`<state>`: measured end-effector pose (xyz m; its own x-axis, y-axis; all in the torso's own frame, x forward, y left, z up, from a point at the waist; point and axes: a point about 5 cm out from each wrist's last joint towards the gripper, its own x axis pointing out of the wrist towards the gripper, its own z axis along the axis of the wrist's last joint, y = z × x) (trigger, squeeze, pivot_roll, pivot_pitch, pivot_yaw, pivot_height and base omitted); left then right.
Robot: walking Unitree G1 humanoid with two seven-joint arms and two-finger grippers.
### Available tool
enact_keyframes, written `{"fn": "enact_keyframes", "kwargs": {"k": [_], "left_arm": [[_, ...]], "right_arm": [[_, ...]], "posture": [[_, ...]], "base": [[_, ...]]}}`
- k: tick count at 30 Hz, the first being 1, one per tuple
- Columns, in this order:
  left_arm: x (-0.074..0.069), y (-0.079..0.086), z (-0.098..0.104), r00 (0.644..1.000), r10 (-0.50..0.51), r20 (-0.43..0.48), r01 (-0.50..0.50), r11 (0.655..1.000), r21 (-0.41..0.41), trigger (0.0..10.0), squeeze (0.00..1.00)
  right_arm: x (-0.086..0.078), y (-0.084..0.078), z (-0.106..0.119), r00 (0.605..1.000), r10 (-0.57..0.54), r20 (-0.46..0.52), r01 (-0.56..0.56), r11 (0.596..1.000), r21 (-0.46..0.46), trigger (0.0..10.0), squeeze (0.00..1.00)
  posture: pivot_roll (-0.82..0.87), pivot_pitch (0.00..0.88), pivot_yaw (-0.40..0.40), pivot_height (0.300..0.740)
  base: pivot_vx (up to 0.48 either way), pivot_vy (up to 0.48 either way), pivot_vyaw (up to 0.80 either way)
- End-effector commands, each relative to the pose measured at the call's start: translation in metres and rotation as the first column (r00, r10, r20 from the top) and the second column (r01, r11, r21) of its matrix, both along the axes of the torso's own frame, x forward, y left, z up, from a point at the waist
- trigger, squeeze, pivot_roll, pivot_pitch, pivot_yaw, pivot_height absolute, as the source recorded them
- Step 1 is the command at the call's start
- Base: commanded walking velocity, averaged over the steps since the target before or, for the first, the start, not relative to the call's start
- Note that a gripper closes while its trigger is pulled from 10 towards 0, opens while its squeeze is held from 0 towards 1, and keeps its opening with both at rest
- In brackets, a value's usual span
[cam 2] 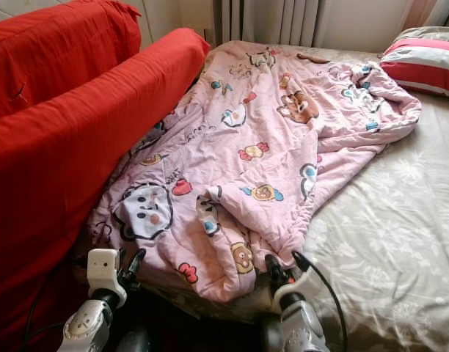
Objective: Clean up the room
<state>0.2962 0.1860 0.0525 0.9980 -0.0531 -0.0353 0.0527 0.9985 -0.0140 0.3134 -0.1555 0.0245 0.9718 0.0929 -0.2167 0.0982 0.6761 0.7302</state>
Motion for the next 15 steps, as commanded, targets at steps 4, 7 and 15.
{"fn": "enact_keyframes", "kwargs": {"k": [4,7,15], "left_arm": [[-0.0036,0.0036,-0.005,1.0,-0.005,-0.022,0.006,1.0,0.024,10.0,0.0],[-0.0038,0.0031,-0.0053,1.0,-0.008,-0.024,0.008,1.0,0.023,10.0,0.0],[-0.0038,0.003,-0.0056,1.0,-0.012,-0.028,0.012,1.0,0.023,10.0,0.0]], "right_arm": [[-0.0074,0.0041,-0.0098,1.0,0.005,-0.03,-0.005,1.0,0.026,10.0,0.0],[-0.0111,0.006,-0.0147,0.999,0.009,-0.052,-0.008,1.0,0.026,10.0,0.0],[-0.011,0.0084,-0.0159,0.998,0.001,-0.067,0.001,0.999,0.035,0.0,0.0]], "posture": [[-0.02,0.207,0.047,0.583],[-0.02,0.209,0.048,0.583],[-0.02,0.209,0.05,0.583]], "base": [[0.0,0.0,0.0],[0.0,0.0,0.0],[0.0,0.0,0.0]]}}
